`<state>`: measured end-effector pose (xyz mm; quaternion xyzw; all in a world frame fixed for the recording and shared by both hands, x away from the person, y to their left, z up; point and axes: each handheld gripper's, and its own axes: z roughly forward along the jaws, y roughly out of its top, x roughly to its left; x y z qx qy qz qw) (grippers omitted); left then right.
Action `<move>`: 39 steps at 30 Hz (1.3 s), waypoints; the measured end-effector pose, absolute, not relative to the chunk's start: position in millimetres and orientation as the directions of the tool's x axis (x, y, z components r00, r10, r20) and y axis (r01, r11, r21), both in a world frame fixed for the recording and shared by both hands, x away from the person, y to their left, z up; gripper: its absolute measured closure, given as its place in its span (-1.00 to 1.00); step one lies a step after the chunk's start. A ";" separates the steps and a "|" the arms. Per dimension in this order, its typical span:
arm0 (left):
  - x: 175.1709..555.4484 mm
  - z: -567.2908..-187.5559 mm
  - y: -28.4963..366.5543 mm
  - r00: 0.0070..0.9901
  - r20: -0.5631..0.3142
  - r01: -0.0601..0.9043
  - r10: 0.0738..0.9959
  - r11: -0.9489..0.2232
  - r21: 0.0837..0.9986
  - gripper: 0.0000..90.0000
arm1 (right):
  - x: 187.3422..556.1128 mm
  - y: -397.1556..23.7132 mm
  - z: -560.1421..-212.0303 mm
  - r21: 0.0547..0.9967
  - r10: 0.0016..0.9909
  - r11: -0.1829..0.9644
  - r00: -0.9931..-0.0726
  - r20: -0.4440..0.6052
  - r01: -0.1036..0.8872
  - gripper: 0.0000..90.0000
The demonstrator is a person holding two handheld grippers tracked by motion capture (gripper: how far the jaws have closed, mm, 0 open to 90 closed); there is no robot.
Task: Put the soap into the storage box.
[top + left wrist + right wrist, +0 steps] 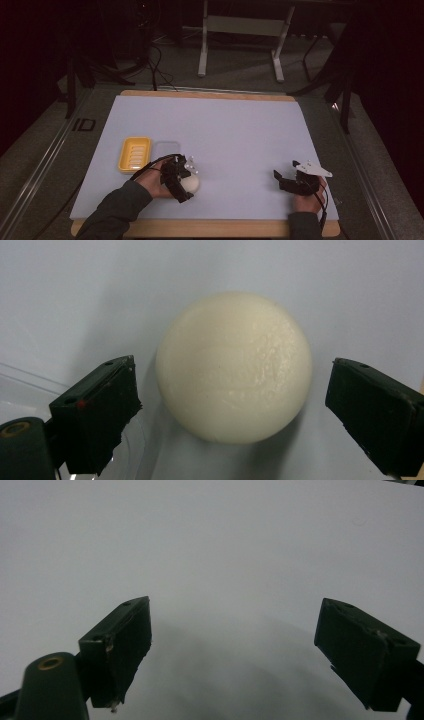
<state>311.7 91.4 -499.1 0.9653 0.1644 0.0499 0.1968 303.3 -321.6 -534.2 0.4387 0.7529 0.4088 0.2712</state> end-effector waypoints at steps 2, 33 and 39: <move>312.3 -500.2 89.7 0.943 0.028 0.295 0.331 -0.872 0.391 -0.84 | 303.3 -321.6 -534.2 0.853 0.882 0.281 -0.468 -0.050 0.439 -0.67; 316.8 -507.6 76.3 0.955 0.059 0.257 0.289 -0.913 0.316 -0.52 | 303.4 -321.6 -534.1 0.853 0.881 0.284 -0.470 -0.051 0.439 -0.67; 316.8 -506.7 74.9 0.956 0.063 0.254 0.285 -0.919 0.303 -0.49 | 303.4 -321.5 -534.2 0.853 0.881 0.284 -0.471 -0.052 0.438 -0.67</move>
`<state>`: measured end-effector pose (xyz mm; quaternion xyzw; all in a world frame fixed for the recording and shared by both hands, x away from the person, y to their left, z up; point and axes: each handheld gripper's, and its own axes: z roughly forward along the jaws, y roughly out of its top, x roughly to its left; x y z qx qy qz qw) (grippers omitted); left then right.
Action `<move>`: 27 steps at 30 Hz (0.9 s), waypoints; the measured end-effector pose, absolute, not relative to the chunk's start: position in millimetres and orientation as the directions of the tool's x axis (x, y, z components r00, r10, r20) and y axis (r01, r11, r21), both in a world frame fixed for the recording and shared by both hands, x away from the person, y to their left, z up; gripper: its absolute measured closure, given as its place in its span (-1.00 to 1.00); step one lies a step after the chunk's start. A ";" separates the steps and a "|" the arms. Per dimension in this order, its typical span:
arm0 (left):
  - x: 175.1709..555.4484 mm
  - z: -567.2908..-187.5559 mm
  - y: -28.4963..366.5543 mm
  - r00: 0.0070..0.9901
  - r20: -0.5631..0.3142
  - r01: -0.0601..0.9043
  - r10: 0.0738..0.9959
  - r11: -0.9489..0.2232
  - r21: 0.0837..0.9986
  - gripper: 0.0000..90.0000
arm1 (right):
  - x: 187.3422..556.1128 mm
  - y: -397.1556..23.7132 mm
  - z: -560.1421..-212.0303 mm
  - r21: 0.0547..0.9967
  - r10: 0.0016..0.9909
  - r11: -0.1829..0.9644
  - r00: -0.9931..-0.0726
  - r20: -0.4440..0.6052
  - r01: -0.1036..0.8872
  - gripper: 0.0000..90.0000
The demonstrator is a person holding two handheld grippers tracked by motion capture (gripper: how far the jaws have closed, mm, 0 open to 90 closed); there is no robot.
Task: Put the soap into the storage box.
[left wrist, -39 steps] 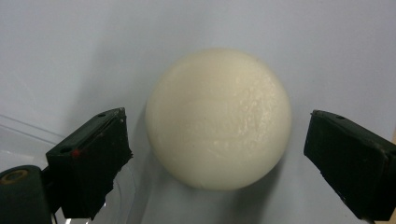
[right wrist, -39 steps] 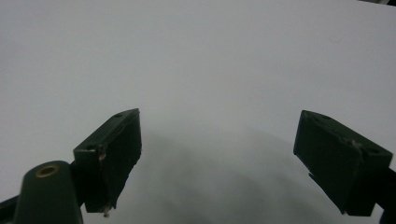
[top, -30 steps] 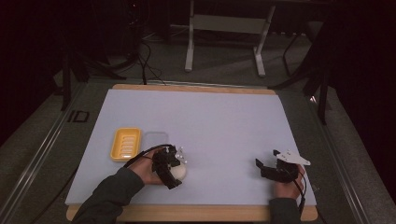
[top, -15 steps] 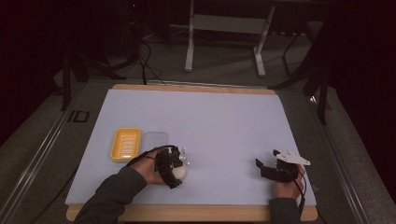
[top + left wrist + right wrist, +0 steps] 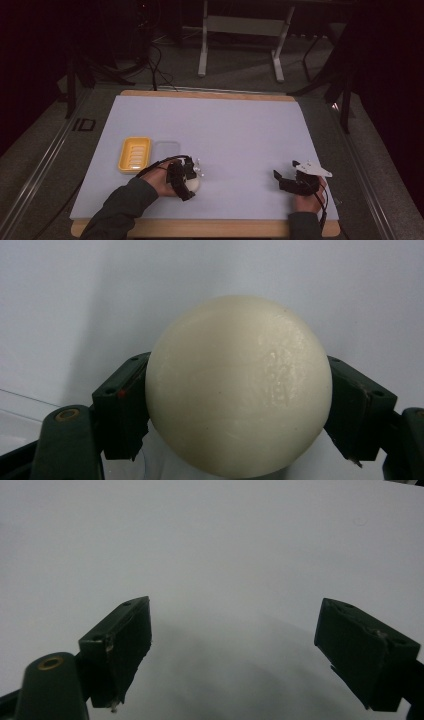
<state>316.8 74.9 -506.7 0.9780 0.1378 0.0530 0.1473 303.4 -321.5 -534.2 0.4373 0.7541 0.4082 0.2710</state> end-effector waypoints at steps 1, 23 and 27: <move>316.6 -506.7 74.6 0.955 0.060 0.259 0.290 -0.918 0.301 -0.49 | 303.4 -321.5 -534.2 0.853 0.881 0.285 -0.471 -0.052 0.438 -0.67; 317.1 -505.4 75.0 0.960 0.061 0.244 0.273 -0.925 0.292 -0.48 | 303.2 -321.7 -534.1 0.854 0.881 0.281 -0.470 -0.050 0.438 -0.67; 317.4 -505.1 75.7 0.960 0.058 0.247 0.276 -0.923 0.294 -0.48 | 303.2 -321.6 -534.1 0.854 0.881 0.282 -0.470 -0.050 0.437 -0.67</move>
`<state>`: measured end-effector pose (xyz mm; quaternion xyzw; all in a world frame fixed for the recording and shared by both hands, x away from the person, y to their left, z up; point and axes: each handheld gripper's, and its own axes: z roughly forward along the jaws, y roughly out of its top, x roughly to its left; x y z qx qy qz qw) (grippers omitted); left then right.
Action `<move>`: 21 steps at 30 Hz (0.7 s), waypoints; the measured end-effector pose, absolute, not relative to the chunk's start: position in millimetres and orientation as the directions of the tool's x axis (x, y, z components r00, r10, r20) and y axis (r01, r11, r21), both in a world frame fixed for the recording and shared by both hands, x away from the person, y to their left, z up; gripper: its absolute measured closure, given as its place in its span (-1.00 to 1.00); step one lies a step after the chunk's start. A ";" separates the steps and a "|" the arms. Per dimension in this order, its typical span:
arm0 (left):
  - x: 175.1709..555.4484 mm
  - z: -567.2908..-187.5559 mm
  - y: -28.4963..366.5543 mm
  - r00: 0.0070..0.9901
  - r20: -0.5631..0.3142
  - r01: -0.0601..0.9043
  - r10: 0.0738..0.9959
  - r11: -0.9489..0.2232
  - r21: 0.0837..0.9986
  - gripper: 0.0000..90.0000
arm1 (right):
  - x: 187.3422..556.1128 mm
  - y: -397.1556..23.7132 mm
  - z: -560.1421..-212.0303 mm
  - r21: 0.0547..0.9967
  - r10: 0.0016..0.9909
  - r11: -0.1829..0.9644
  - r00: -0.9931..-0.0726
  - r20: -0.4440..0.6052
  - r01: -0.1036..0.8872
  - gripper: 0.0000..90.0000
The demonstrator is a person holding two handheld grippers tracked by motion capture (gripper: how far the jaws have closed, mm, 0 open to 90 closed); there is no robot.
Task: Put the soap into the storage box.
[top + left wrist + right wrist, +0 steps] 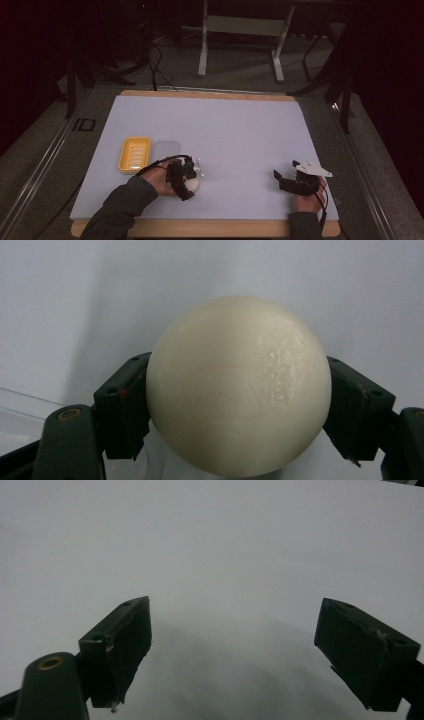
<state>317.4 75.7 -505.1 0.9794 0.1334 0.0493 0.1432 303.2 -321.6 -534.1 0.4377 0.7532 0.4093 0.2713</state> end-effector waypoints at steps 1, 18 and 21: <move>317.4 -504.6 76.0 0.959 0.060 0.247 0.276 -0.923 0.296 -0.48 | 303.2 -321.6 -534.1 0.854 0.881 0.282 -0.470 -0.050 0.437 -0.67; 321.7 -496.2 81.3 0.955 0.064 0.258 0.288 -0.919 0.297 -0.48 | 303.1 -321.8 -534.1 0.855 0.882 0.279 -0.469 -0.048 0.438 -0.67; 322.6 -493.3 83.2 0.953 0.069 0.262 0.296 -0.915 0.307 -0.48 | 303.1 -321.8 -534.1 0.855 0.882 0.279 -0.469 -0.048 0.438 -0.67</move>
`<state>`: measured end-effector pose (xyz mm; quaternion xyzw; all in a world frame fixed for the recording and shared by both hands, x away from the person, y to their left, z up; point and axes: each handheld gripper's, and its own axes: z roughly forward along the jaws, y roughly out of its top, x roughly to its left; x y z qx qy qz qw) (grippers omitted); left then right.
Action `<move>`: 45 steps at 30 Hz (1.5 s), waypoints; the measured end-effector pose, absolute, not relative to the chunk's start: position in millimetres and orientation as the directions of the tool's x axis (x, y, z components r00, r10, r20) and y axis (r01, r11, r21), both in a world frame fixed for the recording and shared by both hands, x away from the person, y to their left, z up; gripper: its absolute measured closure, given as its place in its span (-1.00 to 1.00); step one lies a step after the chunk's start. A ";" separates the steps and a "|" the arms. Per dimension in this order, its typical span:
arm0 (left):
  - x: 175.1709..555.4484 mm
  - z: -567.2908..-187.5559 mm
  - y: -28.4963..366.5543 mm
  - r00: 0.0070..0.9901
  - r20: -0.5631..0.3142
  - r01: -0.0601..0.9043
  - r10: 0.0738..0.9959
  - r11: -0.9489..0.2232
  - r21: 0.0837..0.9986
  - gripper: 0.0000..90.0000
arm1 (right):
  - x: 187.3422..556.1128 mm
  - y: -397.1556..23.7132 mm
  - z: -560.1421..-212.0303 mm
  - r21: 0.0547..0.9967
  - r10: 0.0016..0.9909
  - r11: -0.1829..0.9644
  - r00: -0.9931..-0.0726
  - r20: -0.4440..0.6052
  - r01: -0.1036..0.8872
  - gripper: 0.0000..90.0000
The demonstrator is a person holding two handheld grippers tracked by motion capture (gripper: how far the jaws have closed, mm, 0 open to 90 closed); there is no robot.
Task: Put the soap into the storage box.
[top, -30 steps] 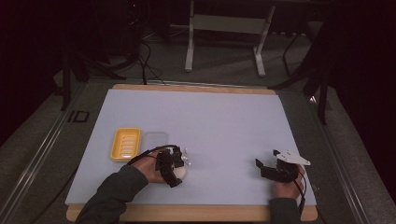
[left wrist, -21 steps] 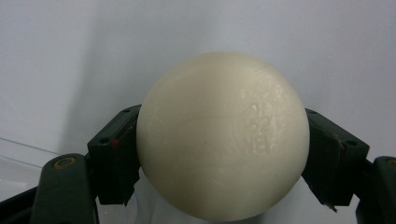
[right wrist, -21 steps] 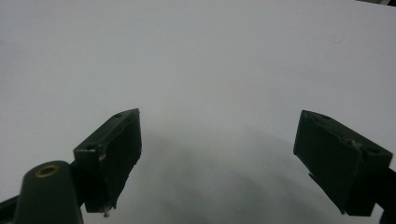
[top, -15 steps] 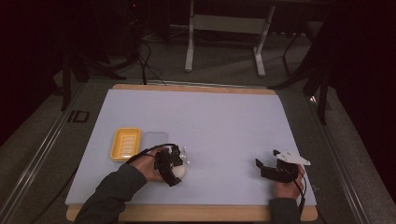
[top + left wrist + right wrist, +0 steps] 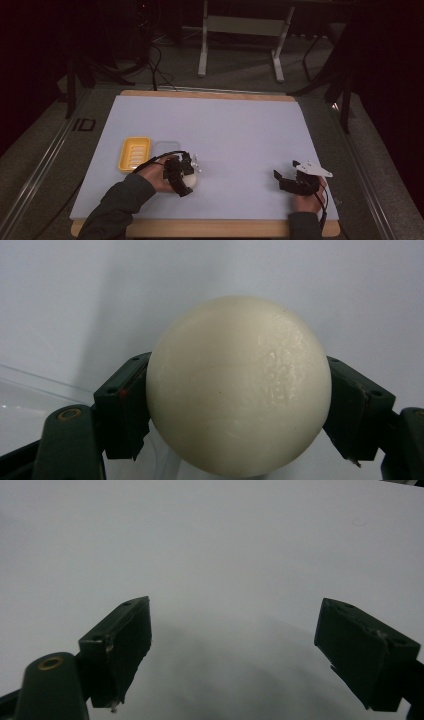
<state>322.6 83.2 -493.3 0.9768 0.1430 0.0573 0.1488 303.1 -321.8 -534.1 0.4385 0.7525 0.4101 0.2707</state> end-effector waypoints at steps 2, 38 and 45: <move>323.2 -490.6 84.7 0.953 0.072 0.260 0.295 -0.914 0.311 -0.48 | 303.1 -321.8 -534.1 0.855 0.882 0.279 -0.469 -0.048 0.437 -0.67; 346.4 -466.5 113.4 0.916 0.095 0.337 0.389 -0.877 0.344 -0.48 | 302.4 -322.8 -533.9 0.860 0.884 0.271 -0.465 -0.044 0.433 -0.67; 353.8 -462.6 119.0 0.906 0.095 0.359 0.412 -0.869 0.341 -0.48 | 302.3 -322.9 -533.8 0.861 0.884 0.269 -0.465 -0.042 0.433 -0.67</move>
